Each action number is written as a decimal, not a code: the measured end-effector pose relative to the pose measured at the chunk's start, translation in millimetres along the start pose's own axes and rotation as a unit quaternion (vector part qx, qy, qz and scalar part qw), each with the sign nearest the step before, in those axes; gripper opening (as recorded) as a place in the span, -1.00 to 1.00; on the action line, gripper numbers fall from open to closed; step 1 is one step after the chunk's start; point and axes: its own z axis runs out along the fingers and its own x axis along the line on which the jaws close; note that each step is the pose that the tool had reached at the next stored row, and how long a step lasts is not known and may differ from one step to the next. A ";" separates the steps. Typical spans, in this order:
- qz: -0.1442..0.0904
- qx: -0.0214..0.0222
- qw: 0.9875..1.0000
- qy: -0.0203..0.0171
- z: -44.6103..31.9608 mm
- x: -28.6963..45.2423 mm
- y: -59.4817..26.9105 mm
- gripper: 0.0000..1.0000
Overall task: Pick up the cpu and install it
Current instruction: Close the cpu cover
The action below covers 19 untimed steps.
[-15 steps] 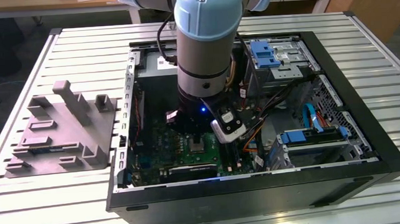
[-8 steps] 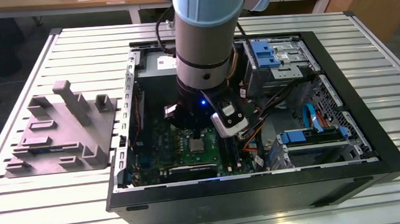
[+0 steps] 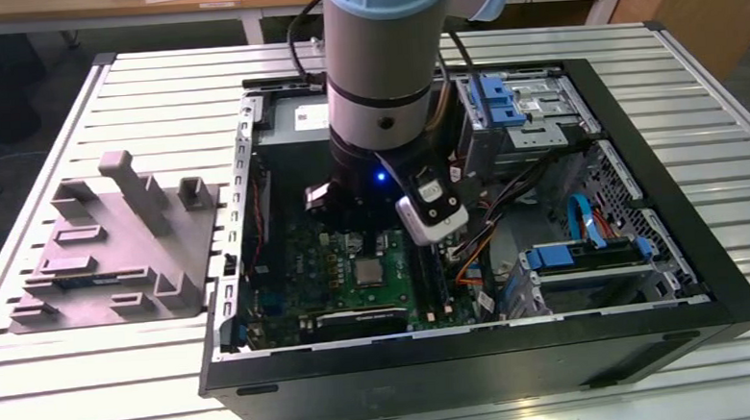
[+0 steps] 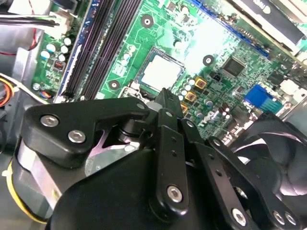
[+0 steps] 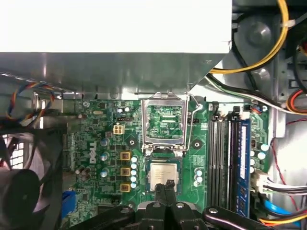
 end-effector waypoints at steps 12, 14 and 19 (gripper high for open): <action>-0.069 0.001 0.997 -0.020 0.0 1.0 0.4 -0.79; -0.085 0.001 0.996 -0.020 0.3 1.0 0.4 -0.79; -0.104 -0.033 0.994 -0.018 0.6 1.0 0.4 -0.79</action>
